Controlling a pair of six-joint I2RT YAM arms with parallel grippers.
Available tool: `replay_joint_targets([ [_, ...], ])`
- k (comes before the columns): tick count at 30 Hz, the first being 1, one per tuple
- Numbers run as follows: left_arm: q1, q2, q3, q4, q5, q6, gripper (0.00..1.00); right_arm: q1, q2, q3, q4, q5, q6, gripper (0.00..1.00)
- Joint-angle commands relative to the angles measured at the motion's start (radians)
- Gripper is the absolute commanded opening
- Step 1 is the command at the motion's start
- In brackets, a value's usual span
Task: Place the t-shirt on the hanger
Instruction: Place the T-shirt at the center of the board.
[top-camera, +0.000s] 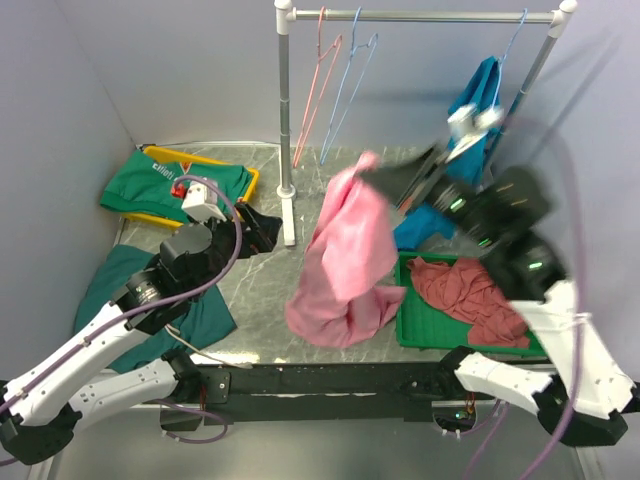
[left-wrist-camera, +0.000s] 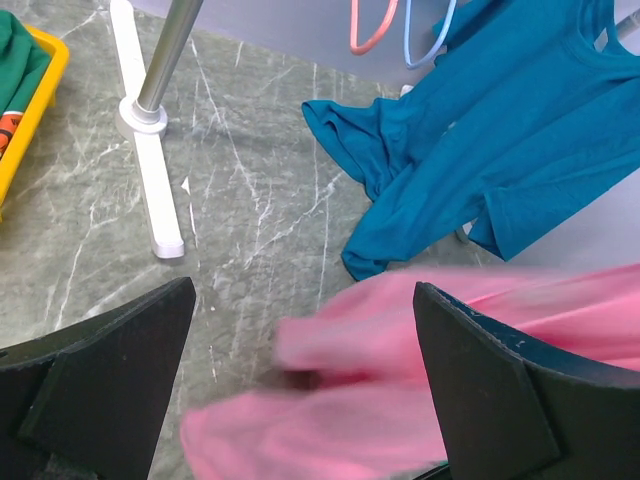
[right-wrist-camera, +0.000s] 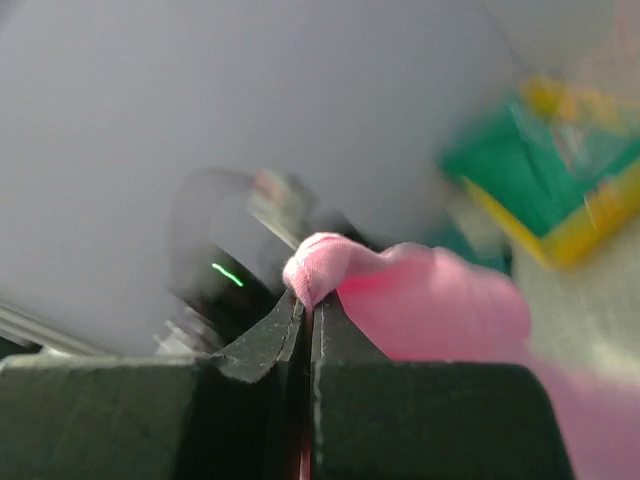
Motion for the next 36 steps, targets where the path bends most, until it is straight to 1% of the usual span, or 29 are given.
replay_joint_targets([
  [1, 0.006, -0.013, -0.025, 0.006, -0.006, -0.014, 0.97, 0.057, -0.193, -0.531, 0.176, -0.039, -0.02, 0.0],
  [2, 0.004, -0.011, -0.05, 0.01, 0.008, -0.012, 0.97, 0.071, -0.222, -0.718, 0.172, -0.02, -0.027, 0.0],
  [3, 0.006, -0.01, -0.064, 0.015, 0.016, -0.012, 0.97, 0.085, -0.253, -0.815, 0.172, 0.0, -0.029, 0.0],
  [4, 0.006, -0.004, -0.079, 0.018, 0.023, -0.015, 0.98, 0.126, -0.322, -0.909, 0.175, 0.032, -0.018, 0.0],
  [5, 0.006, 0.001, -0.108, 0.03, 0.045, -0.018, 0.99, 0.143, -0.354, -1.078, 0.175, 0.102, -0.002, 0.0],
  [6, 0.007, 0.007, -0.121, 0.038, 0.063, -0.02, 0.99, 0.159, -0.387, -1.15, 0.147, 0.137, 0.018, 0.0],
  [7, 0.007, 0.024, -0.133, 0.048, 0.079, -0.028, 0.98, 0.183, -0.446, -1.26, 0.135, 0.158, 0.049, 0.0],
  [9, 0.009, 0.05, -0.176, 0.097, 0.146, -0.034, 0.93, 0.2, -0.512, -1.336, 0.083, 0.217, 0.101, 0.0],
  [10, 0.007, 0.085, -0.19, 0.119, 0.172, -0.034, 0.9, 0.206, -0.581, -1.379, 0.057, 0.237, 0.118, 0.0],
  [11, 0.009, 0.105, -0.214, 0.142, 0.209, -0.034, 0.86, 0.206, -0.614, -1.393, 0.017, 0.257, 0.129, 0.0],
  [13, 0.007, 0.177, -0.233, 0.211, 0.29, -0.028, 0.8, 0.209, -0.681, -1.416, -0.008, 0.283, 0.137, 0.0],
  [14, 0.006, 0.205, -0.239, 0.228, 0.312, -0.028, 0.74, 0.208, -0.691, -1.418, -0.031, 0.293, 0.14, 0.0],
  [16, 0.003, 0.283, -0.228, 0.237, 0.352, -0.02, 0.69, 0.209, -0.683, -1.422, -0.04, 0.299, 0.13, 0.0],
  [19, -0.008, 0.355, -0.207, 0.213, 0.333, -0.009, 0.59, 0.211, -0.645, -1.411, -0.074, 0.306, 0.115, 0.0],
  [20, -0.011, 0.363, -0.204, 0.204, 0.324, -0.008, 0.55, 0.211, -0.643, -1.41, -0.104, 0.334, 0.114, 0.0],
  [22, -0.014, 0.368, -0.211, 0.187, 0.292, -0.009, 0.53, 0.212, -0.658, -1.402, -0.132, 0.368, 0.114, 0.0],
  [24, -0.014, 0.368, -0.237, 0.171, 0.272, -0.02, 0.48, 0.212, -0.689, -1.393, -0.172, 0.388, 0.12, 0.0],
  [25, -0.014, 0.369, -0.249, 0.173, 0.272, -0.026, 0.47, 0.212, -0.698, -1.379, -0.187, 0.401, 0.121, 0.0],
  [27, -0.014, 0.383, -0.277, 0.196, 0.287, -0.035, 0.41, 0.212, -0.71, -1.359, -0.242, 0.449, 0.127, 0.0],
  [29, -0.016, 0.395, -0.296, 0.226, 0.307, -0.043, 0.4, 0.214, -0.712, -1.316, -0.316, 0.51, 0.13, 0.0],
  [31, -0.016, 0.423, -0.299, 0.24, 0.313, -0.038, 0.4, 0.212, -0.717, -1.293, -0.319, 0.507, 0.134, 0.0],
  [32, -0.014, 0.434, -0.296, 0.242, 0.318, -0.035, 0.41, 0.214, -0.717, -1.284, -0.345, 0.518, 0.144, 0.0],
  [34, -0.016, 0.466, -0.285, 0.248, 0.335, -0.026, 0.43, 0.214, -0.726, -1.273, -0.342, 0.521, 0.155, 0.0],
  [36, -0.016, 0.483, -0.283, 0.257, 0.35, -0.02, 0.48, 0.214, -0.727, -1.26, -0.354, 0.538, 0.164, 0.0],
])
